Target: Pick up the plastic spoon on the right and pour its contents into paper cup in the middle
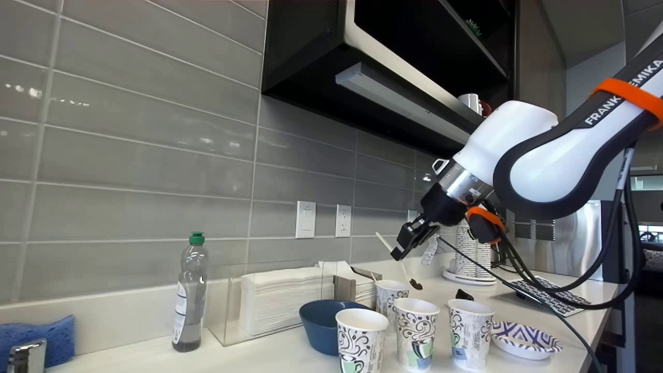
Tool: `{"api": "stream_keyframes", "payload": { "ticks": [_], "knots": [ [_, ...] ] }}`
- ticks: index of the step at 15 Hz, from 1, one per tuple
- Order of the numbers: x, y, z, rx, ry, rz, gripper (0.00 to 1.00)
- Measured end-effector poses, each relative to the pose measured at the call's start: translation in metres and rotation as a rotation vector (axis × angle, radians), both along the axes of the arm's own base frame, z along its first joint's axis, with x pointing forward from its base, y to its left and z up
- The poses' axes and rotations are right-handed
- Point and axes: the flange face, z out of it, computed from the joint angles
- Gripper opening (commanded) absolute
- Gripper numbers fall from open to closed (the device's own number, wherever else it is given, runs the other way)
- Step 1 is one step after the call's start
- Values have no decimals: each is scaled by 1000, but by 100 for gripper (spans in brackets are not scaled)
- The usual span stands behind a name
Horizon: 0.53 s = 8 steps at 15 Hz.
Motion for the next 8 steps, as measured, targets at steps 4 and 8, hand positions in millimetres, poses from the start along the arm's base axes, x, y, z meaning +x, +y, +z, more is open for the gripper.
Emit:
{"api": "stream_keyframes", "payload": {
  "ticks": [4, 8],
  "knots": [
    [-16, -1, -2, 19, -29, -8, 3],
    [-24, -3, 1, 35, -88, -14, 3]
  ]
}}
